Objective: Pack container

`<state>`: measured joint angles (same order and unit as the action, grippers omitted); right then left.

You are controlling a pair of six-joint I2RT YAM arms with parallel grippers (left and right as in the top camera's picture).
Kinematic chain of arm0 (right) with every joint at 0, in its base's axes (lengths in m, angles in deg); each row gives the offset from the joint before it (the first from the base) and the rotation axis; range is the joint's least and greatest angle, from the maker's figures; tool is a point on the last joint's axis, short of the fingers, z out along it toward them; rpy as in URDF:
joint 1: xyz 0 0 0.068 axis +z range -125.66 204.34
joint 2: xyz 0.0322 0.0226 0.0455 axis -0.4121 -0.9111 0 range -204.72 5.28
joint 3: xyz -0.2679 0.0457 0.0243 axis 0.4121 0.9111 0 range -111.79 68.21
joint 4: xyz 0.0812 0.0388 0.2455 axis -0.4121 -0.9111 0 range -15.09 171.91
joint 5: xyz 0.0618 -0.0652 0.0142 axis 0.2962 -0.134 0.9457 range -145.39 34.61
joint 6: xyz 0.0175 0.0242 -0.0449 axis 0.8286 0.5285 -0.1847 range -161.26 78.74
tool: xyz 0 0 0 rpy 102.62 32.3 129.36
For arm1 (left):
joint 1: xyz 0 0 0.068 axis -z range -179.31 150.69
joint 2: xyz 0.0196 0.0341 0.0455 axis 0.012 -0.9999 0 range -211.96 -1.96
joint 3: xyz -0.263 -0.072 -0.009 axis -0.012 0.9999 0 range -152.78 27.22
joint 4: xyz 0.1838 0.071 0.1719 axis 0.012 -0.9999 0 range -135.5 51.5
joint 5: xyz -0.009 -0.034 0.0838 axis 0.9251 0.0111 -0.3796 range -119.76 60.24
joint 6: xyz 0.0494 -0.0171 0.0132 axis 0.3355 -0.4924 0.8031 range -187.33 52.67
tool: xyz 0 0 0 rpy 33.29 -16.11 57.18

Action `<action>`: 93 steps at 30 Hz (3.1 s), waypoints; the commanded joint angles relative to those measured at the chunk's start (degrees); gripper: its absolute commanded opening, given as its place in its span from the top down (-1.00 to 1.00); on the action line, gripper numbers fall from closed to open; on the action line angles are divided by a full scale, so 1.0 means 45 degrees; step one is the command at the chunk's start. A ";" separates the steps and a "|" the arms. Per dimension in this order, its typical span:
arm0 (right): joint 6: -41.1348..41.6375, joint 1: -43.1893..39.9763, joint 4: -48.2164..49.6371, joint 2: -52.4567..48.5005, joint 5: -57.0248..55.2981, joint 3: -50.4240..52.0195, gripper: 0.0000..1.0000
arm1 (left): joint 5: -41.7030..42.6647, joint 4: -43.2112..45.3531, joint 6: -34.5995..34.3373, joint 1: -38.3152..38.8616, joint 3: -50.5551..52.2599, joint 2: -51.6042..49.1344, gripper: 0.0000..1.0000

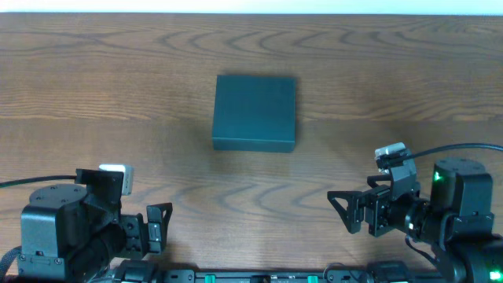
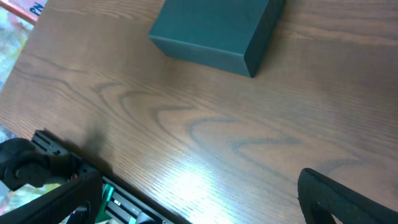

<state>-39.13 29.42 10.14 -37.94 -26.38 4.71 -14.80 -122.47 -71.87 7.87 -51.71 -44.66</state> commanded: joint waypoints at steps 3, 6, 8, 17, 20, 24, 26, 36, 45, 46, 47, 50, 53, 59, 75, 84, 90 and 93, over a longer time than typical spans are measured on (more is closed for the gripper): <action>0.0228 -0.0039 0.0005 0.0005 0.0219 0.0131 -0.98 | -0.0087 -0.0019 -0.0141 -0.0005 0.0029 -0.0005 -0.91; 0.0228 -0.0039 0.0005 0.0005 0.0219 0.0131 -0.99 | -0.0092 -0.0019 -0.0136 -0.0005 0.0029 -0.0005 -0.90; 0.0228 -0.0039 0.0005 0.0005 0.0219 0.0131 -0.99 | -0.0311 -0.0058 -0.0063 0.0029 0.0034 0.0063 -0.91; 0.0228 -0.0039 0.0005 0.0005 0.0219 0.0131 -0.99 | -0.0588 0.4750 0.1972 -0.1472 0.4512 0.3803 -0.91; 0.0228 -0.0039 0.0005 0.0005 0.0219 0.0131 -0.98 | -0.0602 0.6805 0.2166 -0.1763 0.7009 0.5280 -0.91; 0.0228 -0.0039 0.0005 0.0005 0.0219 0.0131 -0.98 | -0.0583 0.8811 0.2147 -0.1841 1.0069 0.6688 -0.90; 0.0228 -0.0039 0.0005 0.0005 0.0219 0.0131 -0.98 | -0.0248 0.9860 0.2147 -0.1841 1.1419 0.7218 -0.90; 0.0228 -0.0039 0.0005 0.0005 0.0223 0.0131 -0.99 | 0.0505 1.3134 0.1817 -0.1841 1.5106 0.9141 -0.90; 0.0228 -0.0039 0.0005 0.0005 0.0219 0.0131 -0.99 | 0.0680 1.2604 0.1821 -0.1802 1.5800 0.9432 -0.90; 0.0228 -0.0039 0.0005 0.0005 0.0219 0.0131 -0.99 | 0.0675 1.2439 0.1826 -0.1802 1.5795 0.9428 -0.90; 0.0228 -0.0039 0.0005 0.0005 0.0219 0.0126 -0.99 | 0.0675 1.2488 0.1826 -0.1802 1.5795 0.9428 -0.90; 0.0228 -0.0039 0.0005 0.0005 0.0223 0.0131 -0.99 | 0.0656 1.2473 0.1826 -0.1802 1.5795 0.9423 -0.90; 0.0228 -0.0039 0.0005 0.0005 0.0219 0.0131 -0.99 | 0.0646 1.2473 0.1826 -0.1802 1.5795 0.9423 -0.90; 0.0228 -0.0039 0.0005 0.0005 0.0219 0.0131 -0.98 | 0.0646 1.2473 0.1826 -0.1802 1.5795 0.9423 -0.91; -0.0967 0.1268 0.2827 0.2234 -0.3910 0.1865 -0.98 | 0.0641 1.2473 0.1826 -0.1802 1.5795 0.9423 -0.91; -0.0967 0.1554 0.9394 0.5537 -0.4022 0.8835 -0.98 | 0.0641 1.2473 0.1826 -0.1802 1.5795 0.9423 -0.90; -0.0962 0.1554 0.9476 0.8242 -0.4022 1.1332 -0.98 | 0.0646 1.2473 0.1826 -0.1802 1.5795 0.9423 -0.90; -0.0957 0.1549 0.9481 0.9602 -0.4017 1.2162 -0.99 | 0.0641 1.2473 0.1826 -0.1802 1.5795 0.9423 -0.91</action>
<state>-43.19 35.91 52.63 1.90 -43.95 57.43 -12.13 -65.40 -63.21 -0.07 18.56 -2.80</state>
